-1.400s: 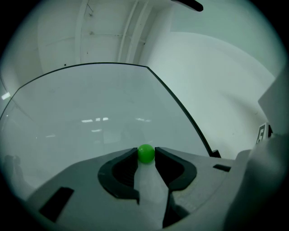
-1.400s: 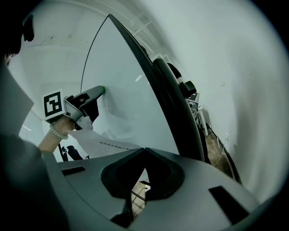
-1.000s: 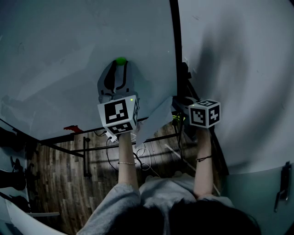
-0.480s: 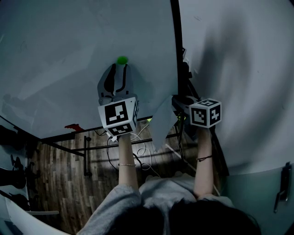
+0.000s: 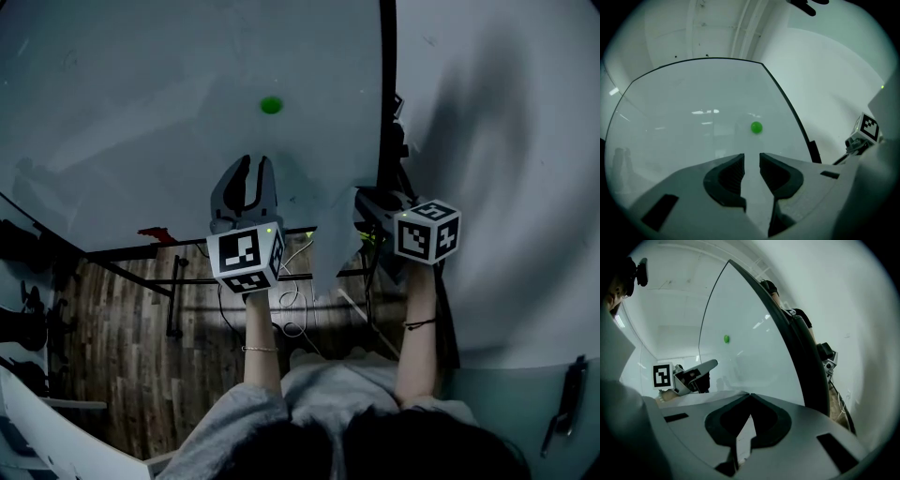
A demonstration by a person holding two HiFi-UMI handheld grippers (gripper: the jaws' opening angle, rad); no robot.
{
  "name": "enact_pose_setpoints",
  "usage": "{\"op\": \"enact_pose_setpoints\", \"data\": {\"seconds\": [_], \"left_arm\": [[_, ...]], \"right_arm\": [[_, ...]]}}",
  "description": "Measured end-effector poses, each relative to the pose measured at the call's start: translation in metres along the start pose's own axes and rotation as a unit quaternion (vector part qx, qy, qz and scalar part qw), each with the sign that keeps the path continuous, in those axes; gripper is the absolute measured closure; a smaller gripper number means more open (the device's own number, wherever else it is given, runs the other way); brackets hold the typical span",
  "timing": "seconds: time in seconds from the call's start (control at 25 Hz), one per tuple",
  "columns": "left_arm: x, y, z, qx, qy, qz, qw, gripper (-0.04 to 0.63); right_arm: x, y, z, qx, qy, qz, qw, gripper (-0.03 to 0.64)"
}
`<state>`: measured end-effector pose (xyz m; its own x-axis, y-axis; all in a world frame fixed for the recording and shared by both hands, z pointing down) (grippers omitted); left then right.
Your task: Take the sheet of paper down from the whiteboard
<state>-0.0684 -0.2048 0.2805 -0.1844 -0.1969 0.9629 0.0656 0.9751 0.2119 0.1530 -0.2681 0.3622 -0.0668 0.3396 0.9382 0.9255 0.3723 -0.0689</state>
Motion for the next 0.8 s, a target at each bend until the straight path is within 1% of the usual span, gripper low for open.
{"op": "enact_pose_setpoints", "data": {"seconds": [0.28, 0.6, 0.8], "left_arm": [[0.022, 0.022, 0.002, -0.004, 0.010, 0.044, 0.9990, 0.499], [0.049, 0.046, -0.005, -0.007, 0.020, 0.089, 0.9958, 0.549], [0.068, 0.056, -0.009, -0.007, 0.033, 0.122, 0.9920, 0.588]], "right_arm": [[0.000, -0.008, 0.008, -0.027, 0.014, 0.009, 0.999, 0.617], [0.008, -0.014, 0.013, -0.059, 0.016, 0.028, 0.998, 0.617], [0.014, -0.019, 0.014, -0.073, 0.021, 0.036, 0.996, 0.617]]}}
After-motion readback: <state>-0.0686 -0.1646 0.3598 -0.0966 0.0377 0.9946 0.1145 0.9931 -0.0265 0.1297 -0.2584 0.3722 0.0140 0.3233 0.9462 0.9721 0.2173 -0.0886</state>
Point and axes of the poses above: the fingertips, and each gripper's own axes: y backward along the fingers, z to its left, x out of its underside, the point moved 8 cm from there along y, backward along the fingers, and after that the axes turned 9 degrees about -x, right-handed, at the moved point
